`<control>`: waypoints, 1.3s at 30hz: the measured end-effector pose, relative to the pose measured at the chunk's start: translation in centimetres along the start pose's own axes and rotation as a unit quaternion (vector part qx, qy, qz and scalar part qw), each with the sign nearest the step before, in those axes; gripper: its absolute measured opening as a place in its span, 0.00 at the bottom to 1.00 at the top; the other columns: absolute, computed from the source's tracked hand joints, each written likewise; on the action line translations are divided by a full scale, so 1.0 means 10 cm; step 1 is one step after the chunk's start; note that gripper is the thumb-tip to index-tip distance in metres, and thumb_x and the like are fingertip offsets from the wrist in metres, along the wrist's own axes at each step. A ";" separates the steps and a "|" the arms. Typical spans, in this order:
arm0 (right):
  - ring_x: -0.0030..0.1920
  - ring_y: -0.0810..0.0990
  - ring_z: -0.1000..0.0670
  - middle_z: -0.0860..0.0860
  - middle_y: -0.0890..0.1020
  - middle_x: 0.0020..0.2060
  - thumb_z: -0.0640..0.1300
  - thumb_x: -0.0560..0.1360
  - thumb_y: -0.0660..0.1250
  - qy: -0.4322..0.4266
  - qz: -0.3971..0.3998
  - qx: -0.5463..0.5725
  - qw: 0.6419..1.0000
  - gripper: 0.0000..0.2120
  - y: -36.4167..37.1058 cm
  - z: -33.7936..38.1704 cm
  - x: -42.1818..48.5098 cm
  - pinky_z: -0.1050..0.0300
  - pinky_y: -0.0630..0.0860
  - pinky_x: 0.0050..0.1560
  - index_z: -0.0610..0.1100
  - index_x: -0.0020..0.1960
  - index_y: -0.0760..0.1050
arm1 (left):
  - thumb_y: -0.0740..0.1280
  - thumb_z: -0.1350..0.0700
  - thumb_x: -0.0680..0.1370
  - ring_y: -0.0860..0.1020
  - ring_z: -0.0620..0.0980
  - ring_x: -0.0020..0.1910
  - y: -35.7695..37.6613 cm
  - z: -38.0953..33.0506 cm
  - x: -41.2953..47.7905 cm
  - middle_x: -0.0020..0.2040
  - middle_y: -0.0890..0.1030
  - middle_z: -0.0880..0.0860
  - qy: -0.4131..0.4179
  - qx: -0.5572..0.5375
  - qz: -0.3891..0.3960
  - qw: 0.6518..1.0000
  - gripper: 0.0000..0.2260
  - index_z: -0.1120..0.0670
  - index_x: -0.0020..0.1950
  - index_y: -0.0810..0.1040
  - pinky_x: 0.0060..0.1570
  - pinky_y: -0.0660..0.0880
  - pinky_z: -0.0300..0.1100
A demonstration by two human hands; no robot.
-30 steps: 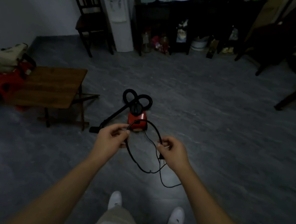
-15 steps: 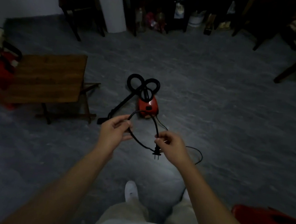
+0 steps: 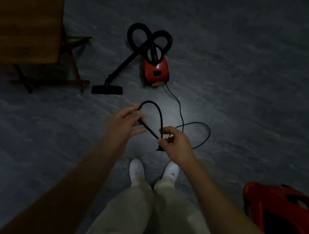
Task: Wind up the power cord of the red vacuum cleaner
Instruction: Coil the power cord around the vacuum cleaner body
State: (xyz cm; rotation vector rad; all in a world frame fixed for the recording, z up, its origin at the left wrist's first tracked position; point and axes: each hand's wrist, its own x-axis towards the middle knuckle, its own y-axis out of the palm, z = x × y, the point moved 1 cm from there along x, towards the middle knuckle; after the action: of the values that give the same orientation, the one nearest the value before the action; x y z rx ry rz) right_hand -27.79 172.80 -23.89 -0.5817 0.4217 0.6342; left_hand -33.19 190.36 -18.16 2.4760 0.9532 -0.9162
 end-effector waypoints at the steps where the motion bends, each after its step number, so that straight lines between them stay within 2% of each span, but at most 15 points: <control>1: 0.36 0.80 0.60 0.56 0.82 0.49 0.42 0.74 0.73 0.002 0.009 0.002 1.000 0.14 0.05 -0.14 0.14 0.63 0.81 0.44 0.46 0.59 0.80 | 0.67 0.59 0.80 0.83 0.48 0.44 0.01 0.14 0.19 0.42 0.83 0.52 -0.006 -0.003 0.003 1.000 0.07 0.57 0.56 0.81 0.45 0.82 0.46; 5: 0.38 0.80 0.55 0.51 0.83 0.42 0.44 0.71 0.76 -0.016 0.018 -0.023 0.999 0.14 0.22 -0.79 0.76 0.62 0.79 0.43 0.48 0.56 0.79 | 0.66 0.60 0.80 0.83 0.46 0.43 0.09 0.70 0.95 0.43 0.83 0.53 -0.017 -0.002 0.024 1.000 0.09 0.59 0.59 0.79 0.45 0.82 0.46; 8: 0.37 0.81 0.52 0.51 0.82 0.40 0.47 0.71 0.77 -0.026 0.013 -0.018 0.999 0.16 0.31 -1.23 1.28 0.55 0.81 0.42 0.50 0.56 0.78 | 0.66 0.59 0.80 0.84 0.46 0.43 0.19 1.04 1.51 0.45 0.83 0.54 -0.019 -0.020 0.034 0.999 0.10 0.59 0.61 0.78 0.45 0.82 0.45; 12: 0.36 0.79 0.53 0.52 0.80 0.39 0.46 0.71 0.76 -0.039 -0.034 0.022 0.998 0.16 0.35 -1.63 2.05 0.46 0.83 0.47 0.48 0.57 0.80 | 0.67 0.55 0.80 0.84 0.51 0.48 0.32 1.35 2.23 0.48 0.85 0.53 0.059 0.070 0.048 0.995 0.09 0.54 0.59 0.80 0.45 0.82 0.45; 17: 0.39 0.80 0.51 0.53 0.79 0.38 0.45 0.72 0.75 -0.072 -0.096 0.053 0.991 0.17 0.33 -1.88 3.00 0.41 0.82 0.51 0.45 0.59 0.79 | 0.70 0.56 0.78 0.84 0.48 0.49 0.50 1.65 3.05 0.49 0.85 0.51 0.161 0.181 0.058 0.968 0.08 0.48 0.57 0.81 0.47 0.83 0.43; 21: 0.42 0.82 0.48 0.56 0.79 0.40 0.46 0.72 0.75 -0.131 -0.133 0.033 0.982 0.19 0.30 -1.90 3.57 0.41 0.82 0.51 0.46 0.61 0.79 | 0.72 0.56 0.77 0.83 0.50 0.48 0.63 1.81 3.61 0.48 0.85 0.54 0.236 0.193 0.069 0.950 0.06 0.49 0.52 0.83 0.47 0.82 0.46; 23: 0.43 0.83 0.48 0.56 0.79 0.39 0.45 0.72 0.76 -0.172 -0.144 0.017 0.974 0.16 0.28 -1.80 3.77 0.42 0.82 0.49 0.50 0.58 0.79 | 0.72 0.56 0.77 0.84 0.48 0.46 0.67 1.80 3.82 0.46 0.86 0.50 0.268 0.167 0.071 0.946 0.05 0.49 0.51 0.83 0.46 0.82 0.46; 25: 0.42 0.83 0.50 0.57 0.80 0.38 0.46 0.71 0.76 -0.208 -0.159 0.004 0.965 0.15 0.27 -1.70 3.90 0.44 0.83 0.48 0.57 0.55 0.78 | 0.72 0.57 0.77 0.84 0.45 0.45 0.69 1.79 3.97 0.43 0.86 0.47 0.290 0.127 0.067 0.946 0.05 0.52 0.52 0.83 0.44 0.82 0.45; 27: 0.41 0.84 0.51 0.56 0.80 0.38 0.45 0.71 0.76 -0.224 -0.163 -0.008 0.961 0.14 0.30 -1.64 3.95 0.46 0.83 0.46 0.58 0.52 0.77 | 0.71 0.59 0.77 0.85 0.43 0.44 0.65 1.79 4.03 0.42 0.87 0.46 0.305 0.103 0.066 0.945 0.07 0.56 0.54 0.83 0.43 0.82 0.42; 31: 0.36 0.79 0.63 0.60 0.78 0.36 0.44 0.71 0.76 -0.233 -0.144 -0.020 0.962 0.13 0.43 -1.61 3.91 0.63 0.80 0.42 0.55 0.51 0.77 | 0.71 0.59 0.77 0.85 0.45 0.46 0.55 1.78 4.03 0.46 0.87 0.49 0.301 0.074 0.059 0.949 0.07 0.56 0.54 0.83 0.43 0.81 0.40; 36: 0.38 0.79 0.60 0.59 0.80 0.37 0.46 0.70 0.76 -0.238 -0.142 -0.050 0.960 0.13 0.62 -1.55 3.87 0.56 0.80 0.44 0.56 0.50 0.77 | 0.71 0.61 0.77 0.85 0.50 0.47 0.54 1.65 3.94 0.46 0.87 0.54 0.303 0.036 0.065 0.950 0.05 0.57 0.53 0.83 0.44 0.81 0.40; 39: 0.42 0.81 0.59 0.58 0.82 0.41 0.47 0.71 0.76 -0.242 -0.133 -0.030 0.961 0.13 0.67 -1.46 3.90 0.59 0.81 0.45 0.54 0.53 0.78 | 0.67 0.63 0.79 0.86 0.49 0.43 0.50 1.55 3.89 0.45 0.86 0.56 0.305 -0.003 0.070 0.950 0.06 0.60 0.54 0.82 0.38 0.80 0.36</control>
State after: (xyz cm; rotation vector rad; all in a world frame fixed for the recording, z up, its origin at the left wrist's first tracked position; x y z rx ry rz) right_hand -6.45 184.82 -58.21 -0.5077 -0.1351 0.5093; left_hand -14.55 197.40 -55.32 2.8318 0.9230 -0.0832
